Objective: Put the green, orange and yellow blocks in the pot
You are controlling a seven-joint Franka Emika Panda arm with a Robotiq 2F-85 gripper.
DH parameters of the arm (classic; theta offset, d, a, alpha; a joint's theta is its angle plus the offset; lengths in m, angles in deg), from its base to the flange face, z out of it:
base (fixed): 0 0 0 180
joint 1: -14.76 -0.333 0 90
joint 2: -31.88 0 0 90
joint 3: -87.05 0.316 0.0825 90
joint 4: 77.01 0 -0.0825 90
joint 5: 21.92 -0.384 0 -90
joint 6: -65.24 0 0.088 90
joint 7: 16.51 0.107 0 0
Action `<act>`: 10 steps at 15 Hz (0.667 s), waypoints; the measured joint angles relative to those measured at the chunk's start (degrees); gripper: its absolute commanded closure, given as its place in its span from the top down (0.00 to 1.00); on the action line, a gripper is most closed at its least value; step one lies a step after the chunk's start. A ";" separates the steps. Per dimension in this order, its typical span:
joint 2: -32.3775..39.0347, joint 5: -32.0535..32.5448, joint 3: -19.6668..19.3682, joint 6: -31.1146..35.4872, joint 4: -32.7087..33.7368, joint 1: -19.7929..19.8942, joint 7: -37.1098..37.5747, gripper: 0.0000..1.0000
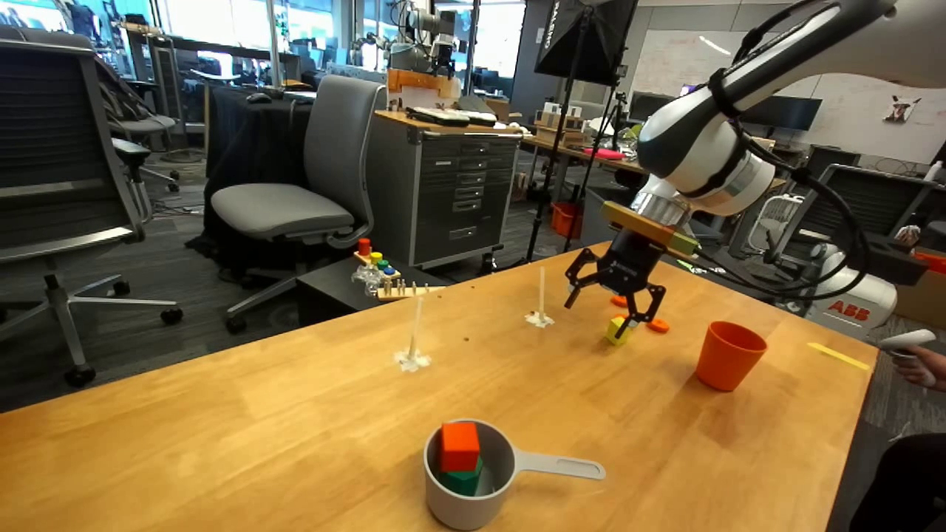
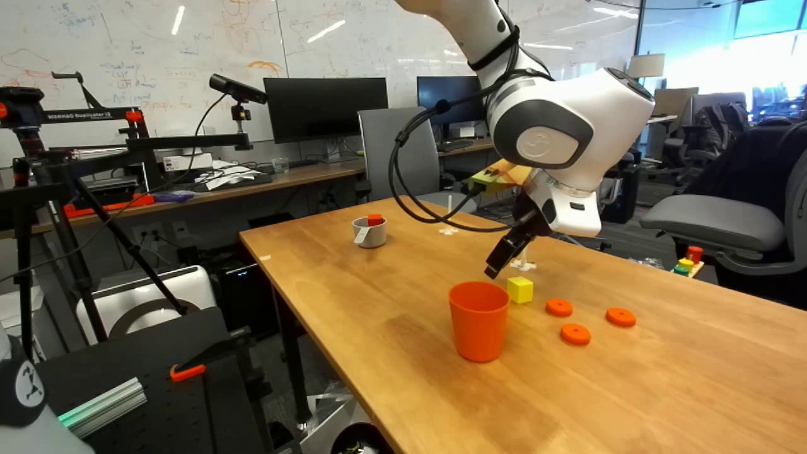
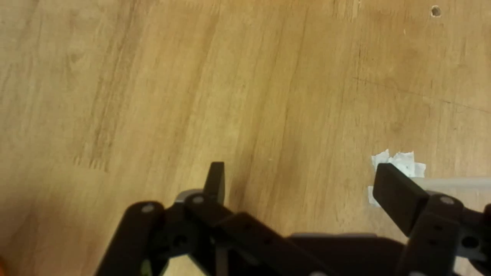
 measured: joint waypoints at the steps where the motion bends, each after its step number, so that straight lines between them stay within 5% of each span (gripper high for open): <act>1: -0.02 -0.59 -0.08 0.05 -0.53 0.19 0.00 1.00; 6: -0.59 -3.08 -1.07 0.69 -3.29 1.61 -0.05 1.00; 7: -0.82 -3.48 -1.35 0.72 -3.83 1.94 -0.07 0.75; 10: -1.29 -4.04 -2.26 0.77 -4.82 2.71 -0.12 0.59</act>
